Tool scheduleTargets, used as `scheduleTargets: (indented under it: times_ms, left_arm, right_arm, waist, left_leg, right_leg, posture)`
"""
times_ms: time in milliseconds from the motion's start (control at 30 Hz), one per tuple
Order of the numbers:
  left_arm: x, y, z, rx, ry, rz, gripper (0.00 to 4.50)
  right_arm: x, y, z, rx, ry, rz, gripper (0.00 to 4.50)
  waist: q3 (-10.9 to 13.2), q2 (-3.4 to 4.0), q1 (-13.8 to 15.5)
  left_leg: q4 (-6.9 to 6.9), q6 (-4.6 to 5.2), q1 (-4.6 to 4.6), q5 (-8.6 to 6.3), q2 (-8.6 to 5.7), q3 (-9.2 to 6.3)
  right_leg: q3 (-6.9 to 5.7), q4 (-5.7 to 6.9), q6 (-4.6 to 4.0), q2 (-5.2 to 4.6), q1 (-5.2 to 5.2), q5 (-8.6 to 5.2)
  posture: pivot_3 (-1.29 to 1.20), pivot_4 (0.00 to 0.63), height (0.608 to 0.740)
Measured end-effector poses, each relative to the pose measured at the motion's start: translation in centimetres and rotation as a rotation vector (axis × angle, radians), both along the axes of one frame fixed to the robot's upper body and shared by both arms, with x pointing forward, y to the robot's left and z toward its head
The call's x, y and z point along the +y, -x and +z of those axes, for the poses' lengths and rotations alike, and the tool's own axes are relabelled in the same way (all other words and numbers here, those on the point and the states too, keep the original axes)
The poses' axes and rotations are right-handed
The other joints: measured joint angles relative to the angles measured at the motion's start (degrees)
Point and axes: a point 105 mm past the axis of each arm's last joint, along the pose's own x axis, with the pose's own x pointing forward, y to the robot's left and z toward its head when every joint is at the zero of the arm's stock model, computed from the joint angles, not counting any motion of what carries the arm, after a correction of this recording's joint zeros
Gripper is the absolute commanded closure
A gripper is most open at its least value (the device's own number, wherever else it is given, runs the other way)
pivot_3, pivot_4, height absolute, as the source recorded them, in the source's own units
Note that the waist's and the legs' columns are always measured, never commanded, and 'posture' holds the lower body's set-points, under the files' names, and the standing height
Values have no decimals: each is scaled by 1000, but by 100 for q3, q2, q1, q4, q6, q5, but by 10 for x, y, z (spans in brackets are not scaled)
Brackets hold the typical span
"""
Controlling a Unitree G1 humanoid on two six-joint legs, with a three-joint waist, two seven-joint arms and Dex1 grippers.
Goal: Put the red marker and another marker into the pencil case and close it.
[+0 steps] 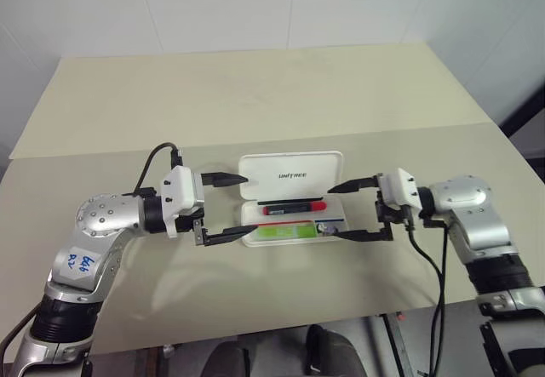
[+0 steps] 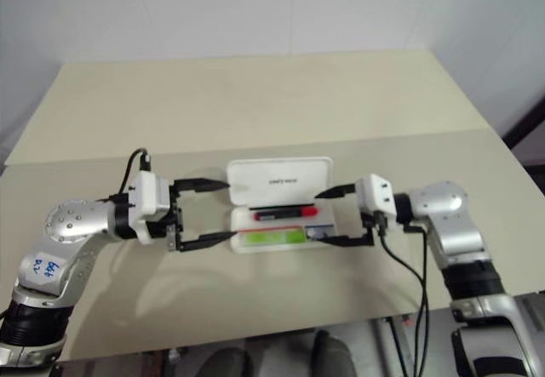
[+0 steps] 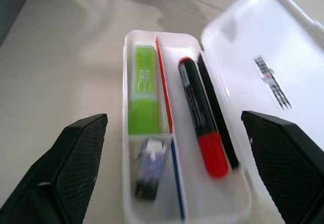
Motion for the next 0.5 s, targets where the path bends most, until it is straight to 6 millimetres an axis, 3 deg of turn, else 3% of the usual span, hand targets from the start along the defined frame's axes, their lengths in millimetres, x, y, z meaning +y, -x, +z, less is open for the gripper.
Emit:
scheduleTargets:
  times_ms: [200, 300, 500]
  left_arm:
    - [20, -5, -10, 12, 3, 45, 0]
    - [31, -12, -10, -12, 44, 87, 650]
    - [39, -21, -15, -15, 75, 110, 2684]
  right_arm:
    - [-29, 2, 11, 9, -36, -127, 34]
    - [-42, 1, 20, -20, -74, -189, 0]
    - [-43, 11, 14, -21, -57, -184, 0]
  waist:
    - [0, 0, 11]
    - [-1, -1, 3]
    - [-1, -1, 10]
  left_leg:
    - [2, 0, 1, 0, 2, 4]
    - [2, 0, 3, 0, 2, 7]
    - [2, 0, 3, 0, 3, 7]
  right_leg:
    - [1, 0, 0, 1, 0, 0]
    - [3, 1, 0, 1, 0, 0]
    - [2, 1, 0, 2, 0, 0]
  posture:
    - [0, 150, 740]
    - [0, 150, 740]
    - [0, 150, 740]
